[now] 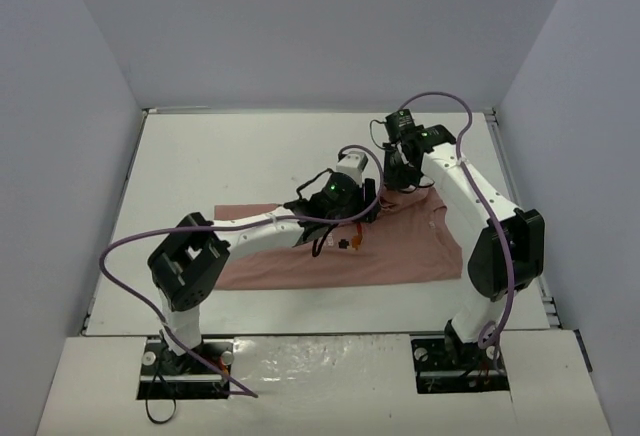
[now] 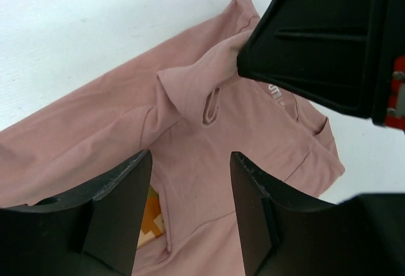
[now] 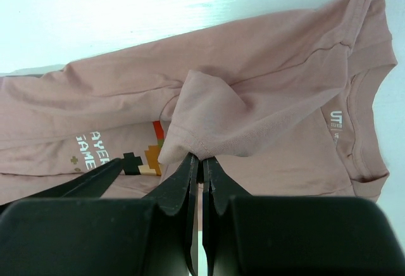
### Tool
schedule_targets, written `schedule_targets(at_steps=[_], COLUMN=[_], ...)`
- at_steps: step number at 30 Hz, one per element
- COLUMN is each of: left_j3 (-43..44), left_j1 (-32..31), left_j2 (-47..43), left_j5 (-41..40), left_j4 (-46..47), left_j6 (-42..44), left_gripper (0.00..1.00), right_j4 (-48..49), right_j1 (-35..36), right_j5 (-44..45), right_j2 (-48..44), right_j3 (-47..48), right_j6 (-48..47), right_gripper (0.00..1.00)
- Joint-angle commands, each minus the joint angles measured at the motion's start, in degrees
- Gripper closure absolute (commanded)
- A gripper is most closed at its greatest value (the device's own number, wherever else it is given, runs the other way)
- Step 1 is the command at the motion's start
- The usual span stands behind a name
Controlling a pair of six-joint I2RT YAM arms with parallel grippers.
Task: Fold and stack the t-shirts
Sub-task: Fold the other side of the tshirt into a rectangle
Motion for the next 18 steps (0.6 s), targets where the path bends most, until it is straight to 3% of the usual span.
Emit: schedule_targets(at_steps=[1,18], left_j3=[4.2,10.7], left_j1=[-1.8,-3.7], left_j2=[1.4,7.3], left_j5=[-6.2,-17.1], left_j4=[4.6,4.5], left_j6=[-3.6,-7.9], left_gripper=[0.51,0.52], right_j4=[-0.8,-0.8], right_j1=[-0.3,-0.4], right_j5=[-0.7,-1.4], right_j2=[-0.2,-0.4], right_j3=[3.7,3.5], right_j6=[-0.7,-0.6], right_gripper=[1.0,1.0])
